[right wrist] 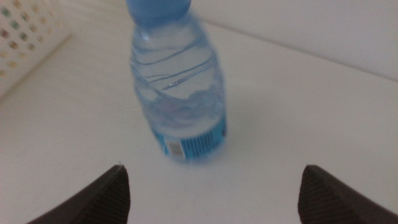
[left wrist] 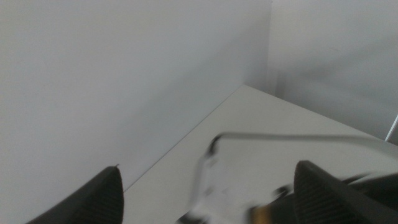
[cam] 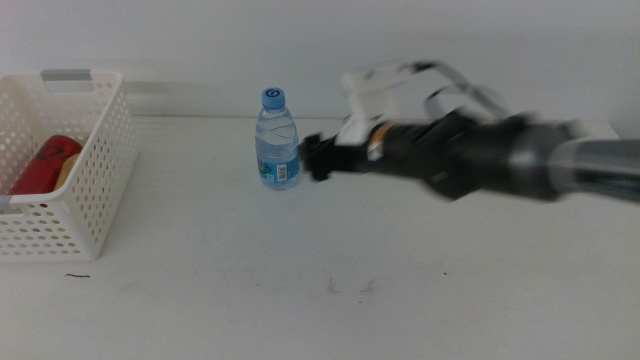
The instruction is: Use arms to grab the bottles and put them into the dustbin to the left of the table.
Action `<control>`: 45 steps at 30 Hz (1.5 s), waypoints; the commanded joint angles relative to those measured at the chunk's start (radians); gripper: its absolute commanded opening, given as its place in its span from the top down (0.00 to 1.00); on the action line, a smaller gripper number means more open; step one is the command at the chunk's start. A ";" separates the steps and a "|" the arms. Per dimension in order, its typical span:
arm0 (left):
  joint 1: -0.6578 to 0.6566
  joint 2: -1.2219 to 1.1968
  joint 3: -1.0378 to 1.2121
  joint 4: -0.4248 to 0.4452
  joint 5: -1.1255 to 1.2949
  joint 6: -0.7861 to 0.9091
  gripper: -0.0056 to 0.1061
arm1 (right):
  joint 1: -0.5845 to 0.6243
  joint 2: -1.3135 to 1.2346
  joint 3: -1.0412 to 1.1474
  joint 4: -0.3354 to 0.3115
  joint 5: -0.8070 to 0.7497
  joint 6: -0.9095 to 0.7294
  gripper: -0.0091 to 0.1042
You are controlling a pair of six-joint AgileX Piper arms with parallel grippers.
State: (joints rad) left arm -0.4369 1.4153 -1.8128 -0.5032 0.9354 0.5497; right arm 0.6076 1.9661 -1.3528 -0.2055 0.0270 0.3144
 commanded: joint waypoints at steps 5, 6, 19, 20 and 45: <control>-0.003 -0.004 -0.003 -0.002 -0.014 0.000 0.11 | 0.000 -0.509 0.117 0.038 0.467 -0.086 0.12; -0.003 -0.004 -0.003 -0.002 -0.014 0.000 0.11 | 0.000 -0.574 0.115 0.059 0.543 -0.134 0.13; -0.003 -0.004 -0.003 -0.002 -0.014 0.000 0.11 | 0.000 -0.844 0.115 0.136 0.709 -0.226 0.14; -0.003 -0.004 -0.003 -0.002 -0.014 0.000 0.11 | 0.000 -0.844 0.115 0.136 0.709 -0.226 0.14; 0.101 -0.474 1.225 0.514 -1.163 -0.619 0.11 | 0.000 -0.843 0.115 0.138 0.709 -0.226 0.14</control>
State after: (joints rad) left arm -0.3126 0.9358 -0.6989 -0.0110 -0.0219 0.0000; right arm 0.6076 1.1288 -1.2413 -0.0646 0.7405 0.0971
